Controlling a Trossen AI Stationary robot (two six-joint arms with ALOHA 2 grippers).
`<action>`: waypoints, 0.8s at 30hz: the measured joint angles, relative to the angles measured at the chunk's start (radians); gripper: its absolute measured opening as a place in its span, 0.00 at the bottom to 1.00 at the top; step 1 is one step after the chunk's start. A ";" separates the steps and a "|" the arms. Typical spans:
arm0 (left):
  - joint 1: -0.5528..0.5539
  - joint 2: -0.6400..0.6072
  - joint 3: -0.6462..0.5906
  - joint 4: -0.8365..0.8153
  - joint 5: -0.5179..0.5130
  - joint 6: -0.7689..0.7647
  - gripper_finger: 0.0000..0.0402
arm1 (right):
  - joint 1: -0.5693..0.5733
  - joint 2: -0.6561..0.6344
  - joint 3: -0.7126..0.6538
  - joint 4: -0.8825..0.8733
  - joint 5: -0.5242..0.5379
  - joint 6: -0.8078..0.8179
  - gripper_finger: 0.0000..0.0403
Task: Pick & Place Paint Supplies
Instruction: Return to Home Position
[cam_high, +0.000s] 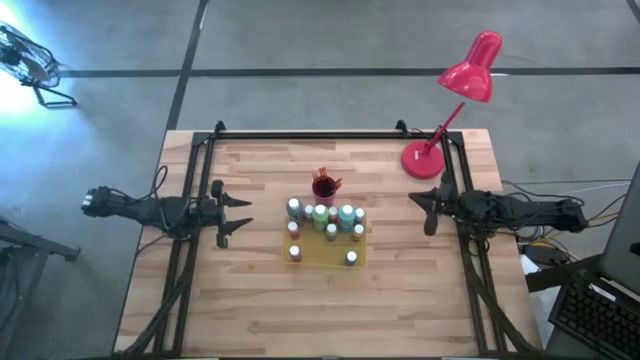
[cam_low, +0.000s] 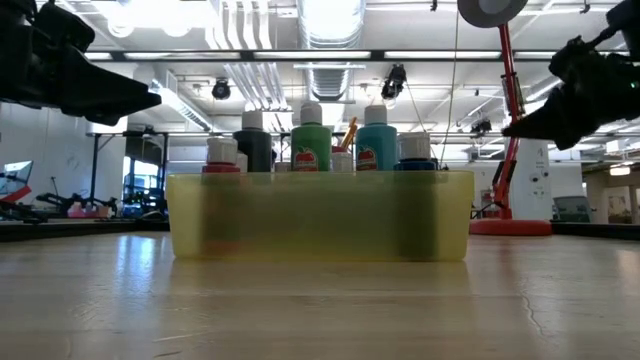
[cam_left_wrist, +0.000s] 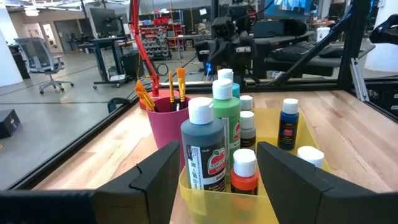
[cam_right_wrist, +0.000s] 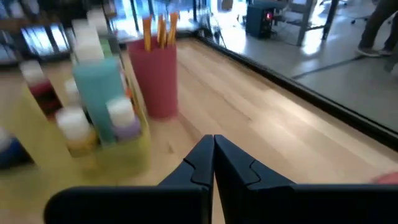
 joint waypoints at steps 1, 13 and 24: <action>0.000 0.000 0.000 0.000 0.000 0.000 0.54 | 0.000 -0.015 -0.003 -0.028 0.000 -0.018 0.02; 0.000 0.000 0.000 0.001 0.000 0.000 0.54 | 0.001 -0.044 0.010 -0.097 0.010 -0.179 0.02; 0.000 0.000 0.000 0.002 0.000 0.000 0.54 | 0.001 -0.042 0.009 -0.097 0.008 -0.179 0.02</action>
